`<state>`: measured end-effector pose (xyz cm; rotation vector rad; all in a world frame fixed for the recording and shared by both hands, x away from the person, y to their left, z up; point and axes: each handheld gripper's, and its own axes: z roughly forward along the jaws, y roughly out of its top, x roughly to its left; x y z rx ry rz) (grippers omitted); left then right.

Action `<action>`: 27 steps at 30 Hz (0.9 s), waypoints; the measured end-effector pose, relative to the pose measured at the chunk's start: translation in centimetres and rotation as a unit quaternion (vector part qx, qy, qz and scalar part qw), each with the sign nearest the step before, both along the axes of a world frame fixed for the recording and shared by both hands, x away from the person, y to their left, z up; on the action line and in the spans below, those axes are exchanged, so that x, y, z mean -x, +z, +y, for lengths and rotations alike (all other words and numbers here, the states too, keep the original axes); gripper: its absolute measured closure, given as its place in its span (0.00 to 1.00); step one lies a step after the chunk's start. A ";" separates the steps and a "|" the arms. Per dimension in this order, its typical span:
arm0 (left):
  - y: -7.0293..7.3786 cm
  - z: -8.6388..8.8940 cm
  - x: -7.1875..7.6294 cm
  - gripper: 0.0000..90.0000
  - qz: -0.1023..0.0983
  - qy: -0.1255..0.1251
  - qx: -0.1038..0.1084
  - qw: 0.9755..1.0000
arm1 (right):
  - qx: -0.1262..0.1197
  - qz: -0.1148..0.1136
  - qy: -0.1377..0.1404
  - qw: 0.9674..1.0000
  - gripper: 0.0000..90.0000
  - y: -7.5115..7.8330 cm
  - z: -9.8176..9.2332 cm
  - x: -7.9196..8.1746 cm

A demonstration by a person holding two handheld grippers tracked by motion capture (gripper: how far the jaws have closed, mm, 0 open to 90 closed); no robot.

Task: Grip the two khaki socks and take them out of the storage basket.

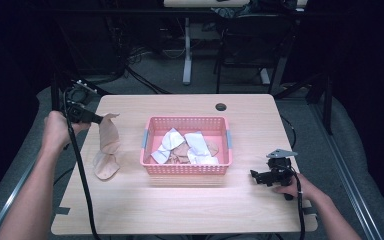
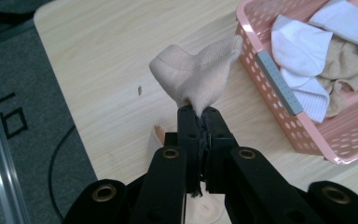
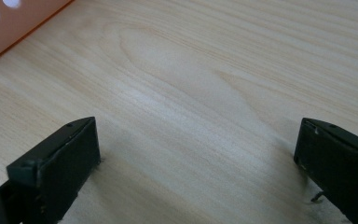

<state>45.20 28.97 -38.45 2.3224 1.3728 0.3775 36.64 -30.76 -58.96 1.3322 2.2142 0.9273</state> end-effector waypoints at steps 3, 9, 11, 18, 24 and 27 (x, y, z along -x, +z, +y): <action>-1.5 0.0 -0.5 0.97 0.017 0.001 -0.002 1.000 | 0.000 0.000 0.000 1.000 0.00 0.0 0.0 0.0; -4.3 0.1 -1.4 0.96 0.041 0.011 0.004 0.999 | 0.000 0.000 0.000 1.000 0.00 0.0 0.0 0.0; -5.1 0.3 -1.5 0.91 0.052 0.019 0.010 0.998 | 0.000 0.000 0.000 1.000 0.00 0.0 0.0 0.0; -6.3 1.2 -0.4 0.36 0.049 0.050 0.016 0.997 | -0.001 0.000 0.000 1.000 0.00 0.0 0.0 0.0; -6.8 1.7 2.1 0.14 0.023 0.058 0.018 0.998 | -0.001 0.000 0.000 1.000 0.00 0.0 0.0 0.0; -7.4 1.8 3.5 0.08 0.019 0.065 0.018 0.998 | 0.000 0.000 0.000 1.000 0.00 0.0 0.0 0.0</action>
